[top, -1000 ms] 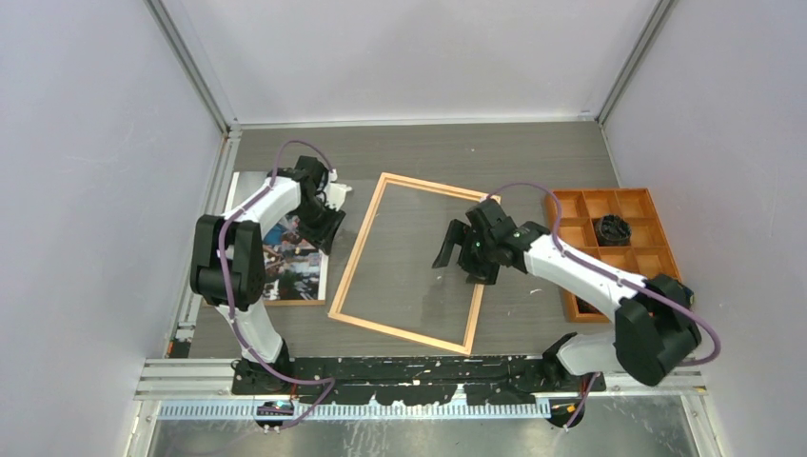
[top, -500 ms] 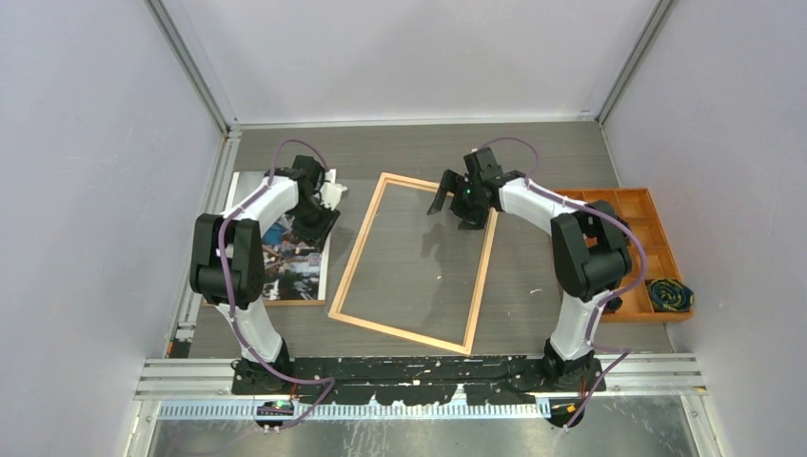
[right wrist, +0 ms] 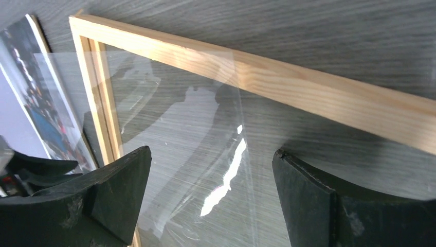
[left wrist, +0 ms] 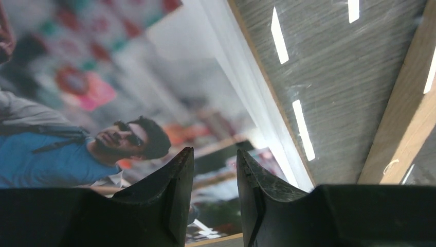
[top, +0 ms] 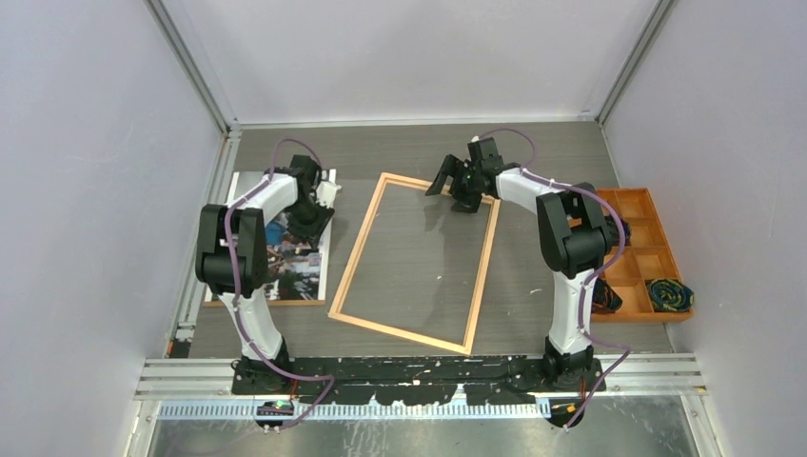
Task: Put the photo into the frame
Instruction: Adjust the photo frame item on the photo frame.
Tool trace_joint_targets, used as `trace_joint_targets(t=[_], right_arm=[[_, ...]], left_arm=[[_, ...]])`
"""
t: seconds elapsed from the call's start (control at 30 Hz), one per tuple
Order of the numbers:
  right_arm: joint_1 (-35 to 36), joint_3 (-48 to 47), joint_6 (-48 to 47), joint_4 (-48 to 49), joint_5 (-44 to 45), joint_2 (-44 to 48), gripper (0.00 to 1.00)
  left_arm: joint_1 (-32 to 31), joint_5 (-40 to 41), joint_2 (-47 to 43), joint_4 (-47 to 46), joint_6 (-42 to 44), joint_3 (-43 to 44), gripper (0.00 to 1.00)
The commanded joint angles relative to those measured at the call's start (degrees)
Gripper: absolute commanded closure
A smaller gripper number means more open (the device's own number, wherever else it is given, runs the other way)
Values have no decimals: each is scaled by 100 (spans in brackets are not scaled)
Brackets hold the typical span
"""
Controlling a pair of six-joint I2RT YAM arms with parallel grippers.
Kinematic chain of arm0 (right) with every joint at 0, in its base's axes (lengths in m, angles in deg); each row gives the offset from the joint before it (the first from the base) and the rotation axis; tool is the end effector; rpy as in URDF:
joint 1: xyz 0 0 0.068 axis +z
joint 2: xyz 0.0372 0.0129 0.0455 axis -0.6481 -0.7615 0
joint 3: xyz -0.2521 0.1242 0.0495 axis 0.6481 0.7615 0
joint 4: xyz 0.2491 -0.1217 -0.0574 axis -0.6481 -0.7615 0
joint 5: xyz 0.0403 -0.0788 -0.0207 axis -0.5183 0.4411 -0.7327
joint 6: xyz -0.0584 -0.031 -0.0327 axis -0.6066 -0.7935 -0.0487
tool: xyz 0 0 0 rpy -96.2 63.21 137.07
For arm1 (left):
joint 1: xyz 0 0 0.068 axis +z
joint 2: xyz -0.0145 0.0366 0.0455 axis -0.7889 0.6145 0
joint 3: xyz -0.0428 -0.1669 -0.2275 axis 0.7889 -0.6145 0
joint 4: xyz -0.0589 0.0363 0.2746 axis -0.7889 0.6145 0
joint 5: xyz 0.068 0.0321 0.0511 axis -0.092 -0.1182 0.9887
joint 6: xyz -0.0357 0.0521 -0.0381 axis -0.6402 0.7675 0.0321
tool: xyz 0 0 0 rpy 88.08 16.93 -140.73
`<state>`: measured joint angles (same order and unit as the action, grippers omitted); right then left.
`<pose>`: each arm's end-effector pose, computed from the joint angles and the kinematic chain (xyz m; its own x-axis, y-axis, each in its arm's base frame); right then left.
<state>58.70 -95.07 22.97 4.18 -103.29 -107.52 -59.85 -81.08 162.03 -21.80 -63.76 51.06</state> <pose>0.4521 0.1689 0.1410 -0.8750 0.3449 -0.3396 0.0962 0.8115 0.5764 0.3773 -0.0553 0.1537 -0.8870 0.4276 -0.1744 0.4354 0.9002 -0.0070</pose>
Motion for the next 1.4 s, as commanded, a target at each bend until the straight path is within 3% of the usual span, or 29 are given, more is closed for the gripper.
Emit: trace_joint_targets(t=[0.0, 0.27, 0.8, 1.17, 1.37], right_arm=[[-23, -119, 77, 377, -225, -223, 8], [-82, 240, 711, 1334, -774, -292, 11], [-204, 1773, 2997, 4590, -1836, 377, 22], [-195, 2740, 2569, 4215, -1884, 1285, 43], [-187, 2944, 2667, 4485, -2488, 1232, 43]], left_arm=[[-116, -68, 113, -200, -172, 75, 62], [-296, -108, 272, -217, -273, 194, 62], [-418, 108, 242, -265, -212, 142, 62], [-418, 129, 149, -235, -170, 116, 62], [-418, 143, 148, -230, -170, 107, 62]])
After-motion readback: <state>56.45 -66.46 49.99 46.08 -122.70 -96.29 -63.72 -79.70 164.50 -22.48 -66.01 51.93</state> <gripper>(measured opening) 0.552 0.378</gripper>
